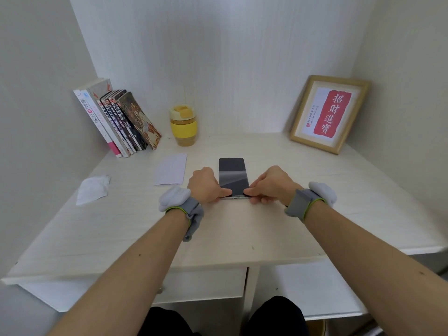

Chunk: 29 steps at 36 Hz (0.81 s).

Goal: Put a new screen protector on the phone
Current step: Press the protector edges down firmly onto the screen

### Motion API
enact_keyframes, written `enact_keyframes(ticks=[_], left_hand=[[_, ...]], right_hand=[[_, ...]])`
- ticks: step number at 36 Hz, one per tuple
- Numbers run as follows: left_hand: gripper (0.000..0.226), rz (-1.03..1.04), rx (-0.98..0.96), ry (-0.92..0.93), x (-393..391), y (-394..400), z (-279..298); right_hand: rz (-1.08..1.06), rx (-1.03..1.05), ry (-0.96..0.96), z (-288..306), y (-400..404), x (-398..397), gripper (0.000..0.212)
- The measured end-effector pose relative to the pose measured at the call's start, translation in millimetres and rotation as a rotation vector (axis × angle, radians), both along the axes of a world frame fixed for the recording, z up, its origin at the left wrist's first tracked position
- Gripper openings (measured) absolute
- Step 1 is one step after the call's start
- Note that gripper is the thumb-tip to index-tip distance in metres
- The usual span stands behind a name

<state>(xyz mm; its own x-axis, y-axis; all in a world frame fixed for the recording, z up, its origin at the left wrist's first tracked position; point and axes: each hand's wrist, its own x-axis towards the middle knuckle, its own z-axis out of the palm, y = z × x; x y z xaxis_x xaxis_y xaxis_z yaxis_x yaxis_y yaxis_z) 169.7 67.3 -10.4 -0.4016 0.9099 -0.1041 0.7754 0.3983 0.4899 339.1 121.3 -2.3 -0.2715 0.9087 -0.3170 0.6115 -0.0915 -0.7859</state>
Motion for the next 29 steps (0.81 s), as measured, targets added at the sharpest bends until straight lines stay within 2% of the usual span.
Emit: enact_keyframes(ticks=[4,10,15,21,25,29], left_hand=[[0.043,-0.054,-0.034,-0.031,-7.2,2.2,5.1],[0.041,-0.006,0.06,0.069,-13.9,15.7,4.8],[0.049,-0.1,0.119,-0.026,-13.9,28.5,1.2],[0.051,-0.162,0.092,-0.038,-18.1,43.8,-0.2],[0.057,-0.174,0.07,-0.033,-21.6,52.1,-0.9],[0.055,-0.184,0.047,0.0,-24.6,63.3,-1.4]], right_hand=[[0.015,-0.029,0.016,3.0,7.7,0.3,0.037],[-0.063,0.201,-0.085,2.0,22.1,-10.0,0.039],[-0.087,0.266,-0.086,-2.6,38.7,-21.3,0.037],[-0.041,0.274,-0.138,-2.6,56.0,-33.5,0.039],[0.008,0.259,-0.178,-1.8,62.0,-39.2,0.062],[0.05,0.268,-0.203,-2.9,69.0,-43.6,0.062]])
